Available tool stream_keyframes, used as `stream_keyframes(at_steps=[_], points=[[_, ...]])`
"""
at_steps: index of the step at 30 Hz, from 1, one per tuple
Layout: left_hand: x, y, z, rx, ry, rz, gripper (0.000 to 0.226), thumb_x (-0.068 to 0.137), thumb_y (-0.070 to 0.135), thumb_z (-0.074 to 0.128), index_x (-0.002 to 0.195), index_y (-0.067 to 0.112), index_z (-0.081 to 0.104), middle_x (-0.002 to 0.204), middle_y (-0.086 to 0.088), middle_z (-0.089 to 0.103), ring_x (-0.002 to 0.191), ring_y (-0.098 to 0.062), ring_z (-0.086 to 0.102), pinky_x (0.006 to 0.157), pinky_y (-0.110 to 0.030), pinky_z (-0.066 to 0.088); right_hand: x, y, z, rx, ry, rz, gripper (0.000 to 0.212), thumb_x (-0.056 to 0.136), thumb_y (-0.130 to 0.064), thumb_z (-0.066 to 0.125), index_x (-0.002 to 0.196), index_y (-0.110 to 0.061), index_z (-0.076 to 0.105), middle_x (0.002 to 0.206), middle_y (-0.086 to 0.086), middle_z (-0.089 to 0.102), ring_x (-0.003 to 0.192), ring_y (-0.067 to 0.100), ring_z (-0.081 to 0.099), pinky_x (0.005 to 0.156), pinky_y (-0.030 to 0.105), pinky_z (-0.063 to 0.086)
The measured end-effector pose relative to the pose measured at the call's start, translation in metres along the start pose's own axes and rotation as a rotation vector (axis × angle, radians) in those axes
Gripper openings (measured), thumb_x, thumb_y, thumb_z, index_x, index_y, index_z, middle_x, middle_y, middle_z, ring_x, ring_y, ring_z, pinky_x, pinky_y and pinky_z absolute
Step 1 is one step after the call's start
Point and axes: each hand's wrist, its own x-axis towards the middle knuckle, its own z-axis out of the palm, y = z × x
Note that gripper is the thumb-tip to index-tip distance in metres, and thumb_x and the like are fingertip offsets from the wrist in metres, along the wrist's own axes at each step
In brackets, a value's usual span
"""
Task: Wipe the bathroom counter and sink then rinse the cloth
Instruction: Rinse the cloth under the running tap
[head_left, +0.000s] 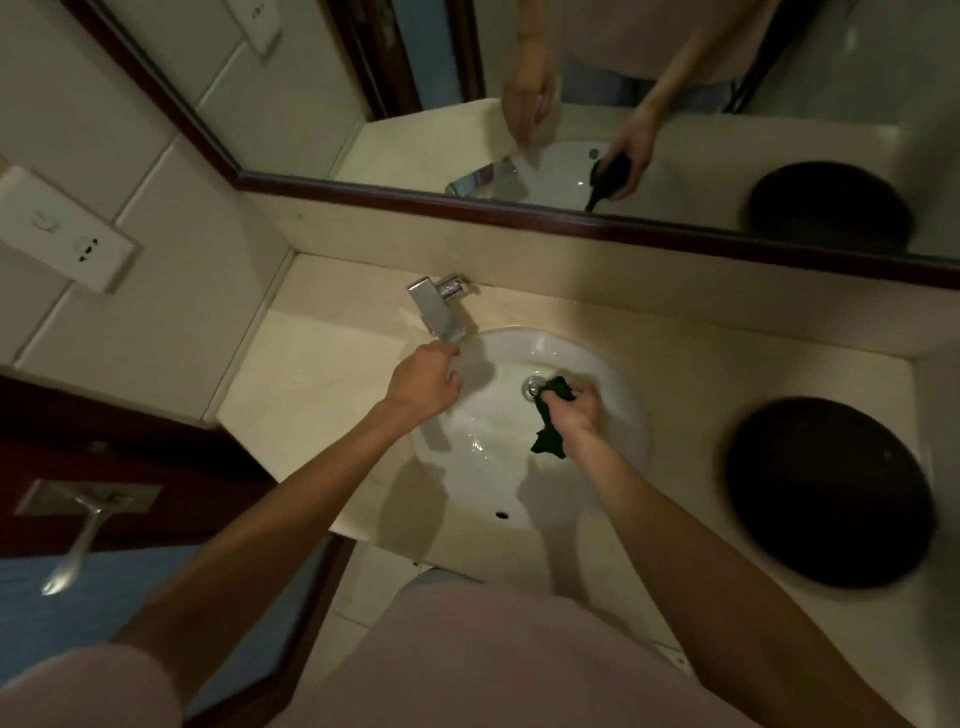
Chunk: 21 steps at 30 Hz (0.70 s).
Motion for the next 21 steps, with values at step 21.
stream_keyframes(at_steps=[21], points=[[0.148,-0.032,-0.024,0.059,-0.121,0.47,0.02,0.091,0.015,0.051,0.084,0.01,0.069,0.09,-0.006,0.072,0.084,-0.026,0.067,0.075,-0.03,0.042,-0.016,0.031,0.097,0.478,0.101,0.104,0.052,0.09,-0.004,0.075,0.136,-0.009,0.049,0.118,0.016,0.066,0.085,0.023,0.07,0.065,0.039,0.061]])
